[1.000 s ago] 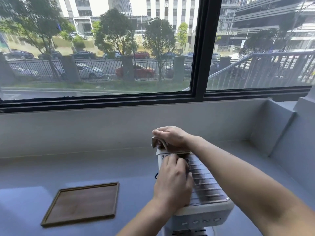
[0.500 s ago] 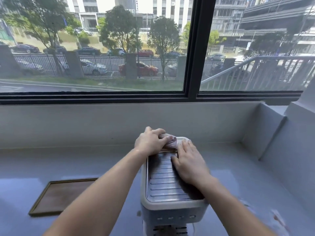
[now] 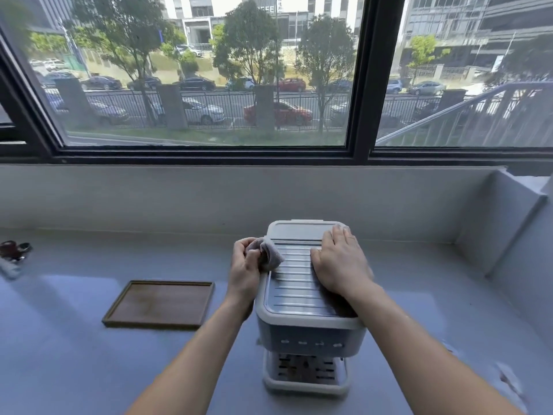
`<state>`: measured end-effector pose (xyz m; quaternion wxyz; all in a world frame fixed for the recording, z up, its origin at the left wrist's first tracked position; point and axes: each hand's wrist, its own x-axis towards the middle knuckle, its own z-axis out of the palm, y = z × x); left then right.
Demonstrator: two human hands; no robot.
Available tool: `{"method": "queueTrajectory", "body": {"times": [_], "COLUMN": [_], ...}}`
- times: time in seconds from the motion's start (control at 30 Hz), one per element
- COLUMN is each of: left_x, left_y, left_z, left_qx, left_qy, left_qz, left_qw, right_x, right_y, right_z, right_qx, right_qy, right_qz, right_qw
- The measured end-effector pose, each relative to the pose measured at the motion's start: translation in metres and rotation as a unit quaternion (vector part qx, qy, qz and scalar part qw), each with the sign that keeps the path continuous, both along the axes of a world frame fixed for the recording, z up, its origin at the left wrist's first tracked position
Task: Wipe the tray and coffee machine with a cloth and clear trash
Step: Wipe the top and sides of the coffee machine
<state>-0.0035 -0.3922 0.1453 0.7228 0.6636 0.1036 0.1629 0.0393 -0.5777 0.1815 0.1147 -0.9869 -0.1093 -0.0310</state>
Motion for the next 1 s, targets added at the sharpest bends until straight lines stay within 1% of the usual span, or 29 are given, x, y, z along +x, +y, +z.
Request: {"method": "queueTrajectory", "body": {"times": [0.13,0.3,0.43,0.5,0.6,0.67,0.73,0.8,0.9,1.0], "left_x": [-0.041,-0.078,-0.105,-0.120,-0.139,-0.150,-0.161,-0.170,-0.178,-0.180], "left_y": [-0.004,-0.013,-0.026,-0.034,-0.039,-0.036,-0.029,-0.021,-0.016,-0.019], "left_z": [-0.010,-0.010,-0.010,-0.012,-0.015,-0.019,-0.027,-0.038,-0.057,-0.068], "left_qx": [-0.041,-0.022,0.000,0.044,0.173,0.240,0.268,0.236,0.154,0.078], "left_qy": [-0.023,-0.028,-0.051,-0.066,-0.063,-0.070,-0.068,-0.028,0.060,0.120], "left_qz": [-0.002,0.003,0.035,0.052,0.064,0.067,0.058,0.043,0.045,0.049], "left_qw": [0.999,0.999,0.998,0.996,0.981,0.966,0.959,0.970,0.985,0.988], "right_x": [-0.002,-0.005,-0.006,-0.006,-0.006,-0.006,-0.009,-0.015,-0.034,-0.068], "right_y": [0.000,0.000,0.001,0.001,-0.001,-0.006,-0.012,-0.020,-0.033,-0.040], "right_z": [0.002,0.004,0.006,0.006,0.006,0.008,0.012,0.016,0.014,0.005], "right_qx": [-0.003,0.000,0.014,0.026,0.053,0.108,0.195,0.263,0.284,0.300], "right_qy": [0.006,0.009,0.015,0.009,-0.001,-0.030,-0.053,-0.059,-0.076,-0.101], "right_qz": [-0.002,-0.003,-0.006,-0.009,-0.007,0.007,0.012,0.006,0.029,0.069], "right_qw": [1.000,1.000,1.000,1.000,0.999,0.994,0.979,0.963,0.955,0.946]}}
